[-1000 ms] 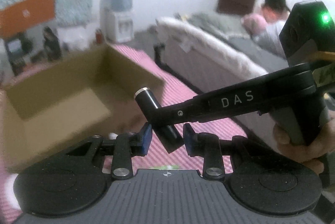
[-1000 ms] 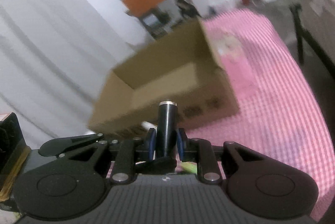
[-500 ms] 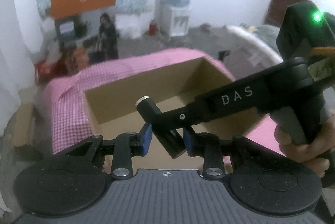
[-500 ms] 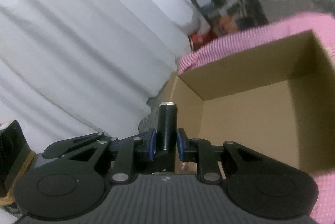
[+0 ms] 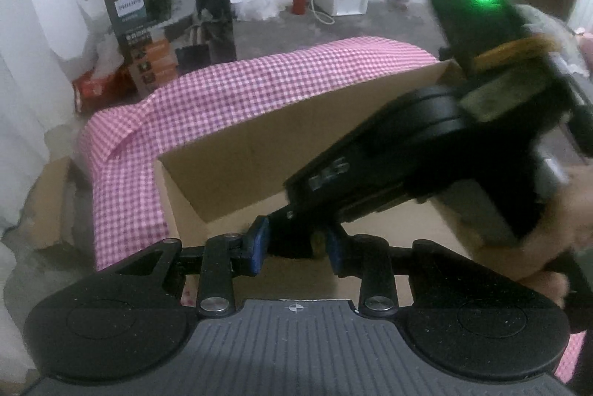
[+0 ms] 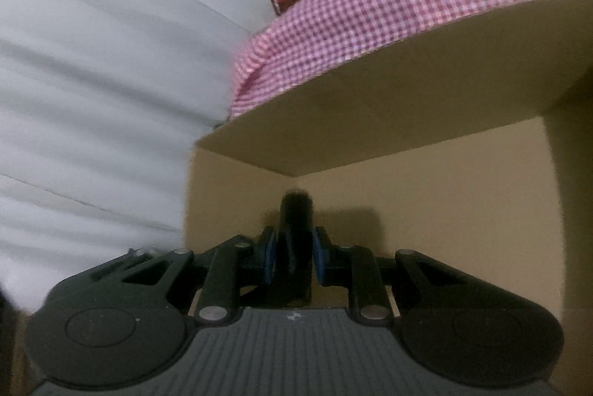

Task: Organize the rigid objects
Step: 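Carry the black tube into the cardboard box and open the right gripper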

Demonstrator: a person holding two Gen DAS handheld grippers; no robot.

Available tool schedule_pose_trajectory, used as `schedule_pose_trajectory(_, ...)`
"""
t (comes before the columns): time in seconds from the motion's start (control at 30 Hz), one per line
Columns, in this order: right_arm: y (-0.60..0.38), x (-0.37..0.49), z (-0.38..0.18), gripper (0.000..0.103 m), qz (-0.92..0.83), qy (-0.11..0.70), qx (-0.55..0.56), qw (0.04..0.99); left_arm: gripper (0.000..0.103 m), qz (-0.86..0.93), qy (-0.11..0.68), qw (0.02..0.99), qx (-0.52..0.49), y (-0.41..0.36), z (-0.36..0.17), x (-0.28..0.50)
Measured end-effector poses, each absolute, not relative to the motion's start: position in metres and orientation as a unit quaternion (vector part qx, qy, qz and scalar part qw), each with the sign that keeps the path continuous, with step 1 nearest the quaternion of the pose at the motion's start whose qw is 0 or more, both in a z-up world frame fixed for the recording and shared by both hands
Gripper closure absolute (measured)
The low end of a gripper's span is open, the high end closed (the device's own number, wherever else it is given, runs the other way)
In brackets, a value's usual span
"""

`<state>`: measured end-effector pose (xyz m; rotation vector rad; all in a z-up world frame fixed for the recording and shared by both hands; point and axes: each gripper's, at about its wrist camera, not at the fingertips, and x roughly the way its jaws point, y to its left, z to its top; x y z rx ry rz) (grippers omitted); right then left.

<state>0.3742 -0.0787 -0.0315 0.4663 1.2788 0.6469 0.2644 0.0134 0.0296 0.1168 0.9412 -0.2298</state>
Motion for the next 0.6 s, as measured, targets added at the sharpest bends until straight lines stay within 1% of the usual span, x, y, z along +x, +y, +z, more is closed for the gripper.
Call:
schedule_pose_trajectory(0.07, -0.071, 0.377, -0.037, 0.082, 0.290, 0.587, 0.203, 0.728, 0.070, -0.105, 0.451, 0.884, 0.059, 0.016, 0.029, 0.265)
schedule_pose_trajectory(0.33, -0.045, 0.385, -0.044, 0.082, 0.288, 0.586, 0.187, 0.734, 0.069, -0.087, 0.442, 0.892, 0.040, 0.031, 0.037, 0.259)
schedule_pose_trajectory(0.53, -0.064, 0.365, -0.016, 0.081, 0.293, 0.567, 0.193, 0.745, 0.064, -0.092, 0.412, 0.906, 0.025, 0.037, 0.057, 0.241)
schedule_pose_trajectory(0.6, -0.072, 0.356, -0.002, 0.081, 0.299, 0.558, 0.188, 0.751, 0.061, -0.096, 0.402, 0.910, 0.023, 0.037, 0.064, 0.232)
